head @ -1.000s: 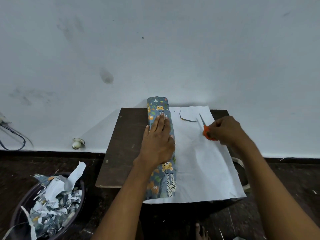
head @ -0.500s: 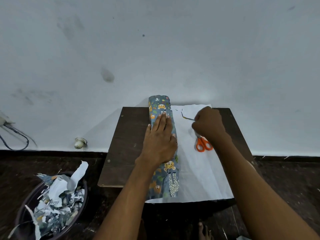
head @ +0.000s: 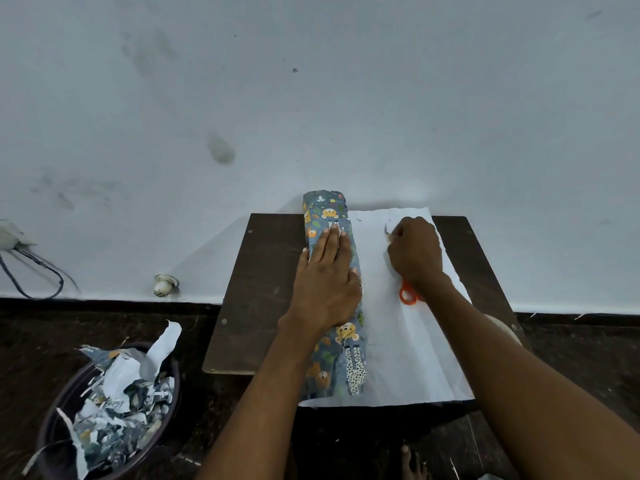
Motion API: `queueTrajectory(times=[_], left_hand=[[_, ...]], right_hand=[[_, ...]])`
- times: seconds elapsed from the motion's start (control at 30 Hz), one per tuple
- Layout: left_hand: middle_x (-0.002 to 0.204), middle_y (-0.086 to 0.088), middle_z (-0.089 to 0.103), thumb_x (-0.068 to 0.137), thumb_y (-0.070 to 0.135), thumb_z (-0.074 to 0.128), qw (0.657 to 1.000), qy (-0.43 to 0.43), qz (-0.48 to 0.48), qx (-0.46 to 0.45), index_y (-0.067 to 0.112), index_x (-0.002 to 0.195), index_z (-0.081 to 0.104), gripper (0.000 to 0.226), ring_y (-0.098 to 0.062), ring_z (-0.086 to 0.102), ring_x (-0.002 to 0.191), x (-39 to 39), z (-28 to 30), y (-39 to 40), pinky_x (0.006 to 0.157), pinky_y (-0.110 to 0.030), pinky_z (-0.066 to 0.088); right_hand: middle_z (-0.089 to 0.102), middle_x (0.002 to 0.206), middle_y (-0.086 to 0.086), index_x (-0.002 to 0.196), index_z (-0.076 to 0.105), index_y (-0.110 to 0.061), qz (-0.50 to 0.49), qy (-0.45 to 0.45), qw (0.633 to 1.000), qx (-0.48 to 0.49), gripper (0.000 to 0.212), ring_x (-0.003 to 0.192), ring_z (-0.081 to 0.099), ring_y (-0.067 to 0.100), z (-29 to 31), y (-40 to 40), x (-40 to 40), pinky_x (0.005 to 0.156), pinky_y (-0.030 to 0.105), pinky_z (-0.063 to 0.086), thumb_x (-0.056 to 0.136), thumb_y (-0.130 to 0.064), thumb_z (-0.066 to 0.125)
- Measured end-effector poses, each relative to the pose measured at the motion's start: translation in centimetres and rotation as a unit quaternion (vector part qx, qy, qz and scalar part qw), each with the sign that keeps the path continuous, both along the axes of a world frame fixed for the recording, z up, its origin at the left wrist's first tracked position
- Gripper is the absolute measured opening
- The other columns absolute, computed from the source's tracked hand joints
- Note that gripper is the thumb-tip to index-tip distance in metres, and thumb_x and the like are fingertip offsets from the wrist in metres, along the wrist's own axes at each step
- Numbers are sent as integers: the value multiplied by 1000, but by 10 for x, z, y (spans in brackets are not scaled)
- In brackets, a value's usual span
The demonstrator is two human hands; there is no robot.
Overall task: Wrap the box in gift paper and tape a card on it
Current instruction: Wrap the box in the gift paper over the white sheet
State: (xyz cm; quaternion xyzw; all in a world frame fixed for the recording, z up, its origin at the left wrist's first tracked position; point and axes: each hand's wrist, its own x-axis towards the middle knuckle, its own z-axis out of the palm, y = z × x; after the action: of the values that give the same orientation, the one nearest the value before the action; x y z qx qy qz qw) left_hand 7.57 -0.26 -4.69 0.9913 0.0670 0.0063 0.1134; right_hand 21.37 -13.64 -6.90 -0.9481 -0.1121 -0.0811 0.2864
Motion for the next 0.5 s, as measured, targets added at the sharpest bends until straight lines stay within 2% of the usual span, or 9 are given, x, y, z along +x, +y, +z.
queueTrajectory(times=[0.13,0.2,0.27,0.33,0.4,0.5], left_hand=[[170,-2,-5,107,29,27,1000,-11,4,-15,12,162,3,62,-17,-7,156,0,-1,1,125,-45,4],[170,-2,-5,107,27,30,1000,-12,5,-13,12,162,3,63,-17,-7,156,0,-2,1,125,-45,5],[171,-3,-4,106,30,26,1000,-11,3,-4,11,162,3,63,-18,-7,157,0,-2,1,125,-46,6],[171,-3,-3,101,34,17,1000,-11,4,-6,12,162,4,66,-18,-6,157,0,-2,1,125,-46,7],[171,-2,-3,103,33,18,1000,-8,4,-7,12,162,4,64,-18,-6,157,0,-1,0,126,-47,7],[170,-3,-4,106,30,24,1000,-9,2,-7,11,162,3,62,-18,-7,157,0,-1,-1,126,-48,8]], right_hand=[[66,78,16,70,63,2,-90,-33,992,82,12,79,61,35,9,-35,-2,64,32,43,76,7,54],[67,80,17,74,67,4,-137,-40,985,93,14,79,61,36,12,-51,-3,66,35,48,80,5,54],[69,83,18,79,70,2,-165,-18,981,97,15,82,63,38,11,-66,-2,71,41,54,83,2,57],[71,86,17,80,73,-3,-162,20,982,94,12,86,66,38,5,-78,0,76,41,57,86,-2,63],[71,87,14,81,74,-5,-147,50,984,89,9,88,67,37,0,-86,1,76,38,55,87,-6,67],[67,82,13,74,69,-6,-142,26,986,82,16,87,64,38,6,-81,0,74,40,55,85,-17,65]])
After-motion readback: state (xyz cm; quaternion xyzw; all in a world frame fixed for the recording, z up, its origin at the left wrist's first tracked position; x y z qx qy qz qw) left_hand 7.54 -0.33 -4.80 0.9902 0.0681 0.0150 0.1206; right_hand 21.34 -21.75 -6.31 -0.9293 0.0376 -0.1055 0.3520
